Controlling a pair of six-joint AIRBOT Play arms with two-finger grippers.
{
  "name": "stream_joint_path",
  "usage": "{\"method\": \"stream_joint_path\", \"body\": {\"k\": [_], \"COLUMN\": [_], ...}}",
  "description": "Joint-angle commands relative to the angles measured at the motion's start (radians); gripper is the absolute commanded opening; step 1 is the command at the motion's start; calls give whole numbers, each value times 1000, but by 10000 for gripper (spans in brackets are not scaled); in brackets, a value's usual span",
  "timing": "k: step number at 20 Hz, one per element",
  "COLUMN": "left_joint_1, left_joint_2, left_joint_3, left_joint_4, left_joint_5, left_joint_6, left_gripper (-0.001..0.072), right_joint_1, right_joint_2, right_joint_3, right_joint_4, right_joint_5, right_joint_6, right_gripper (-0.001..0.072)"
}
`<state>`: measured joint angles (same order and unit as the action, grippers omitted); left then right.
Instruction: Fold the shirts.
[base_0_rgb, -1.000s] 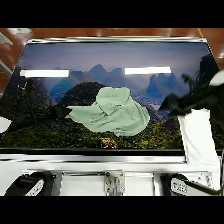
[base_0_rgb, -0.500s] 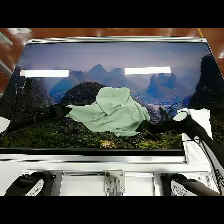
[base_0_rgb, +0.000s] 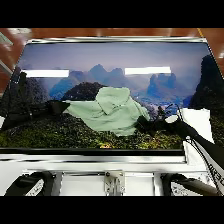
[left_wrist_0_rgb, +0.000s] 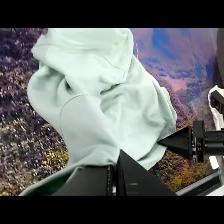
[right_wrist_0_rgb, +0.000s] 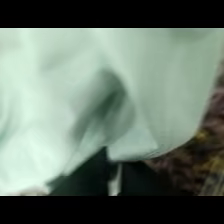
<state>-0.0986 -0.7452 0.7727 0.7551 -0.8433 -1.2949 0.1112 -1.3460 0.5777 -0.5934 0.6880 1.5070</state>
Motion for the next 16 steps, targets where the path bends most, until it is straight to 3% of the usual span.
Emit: {"method": "stream_joint_path", "body": {"k": [1,4,7,9,13,16], "left_joint_1": [9,84,189,223,226,226], "left_joint_2": [1,1,13,35,68,91], "left_joint_3": [32,97,272,455,881,1085], "left_joint_4": [0,0,-42,-96,-105,-93], "left_joint_5": [34,43,38,39,40,43], "left_joint_6": [46,47,57,120,245,262], "left_gripper": [34,34,34,34,34,34], "right_joint_1": [4,4,-6,-27,-91,-123], "right_joint_2": [14,127,322,460,636,695], "right_joint_3": [13,110,316,500,880,1023], "right_joint_4": [77,-63,-311,-394,-487,-560], "right_joint_5": [13,127,237,253,202,219], "right_joint_6": [-48,-183,-189,-188,-76,85], "right_gripper": [74,73,73,72,72,72]}}
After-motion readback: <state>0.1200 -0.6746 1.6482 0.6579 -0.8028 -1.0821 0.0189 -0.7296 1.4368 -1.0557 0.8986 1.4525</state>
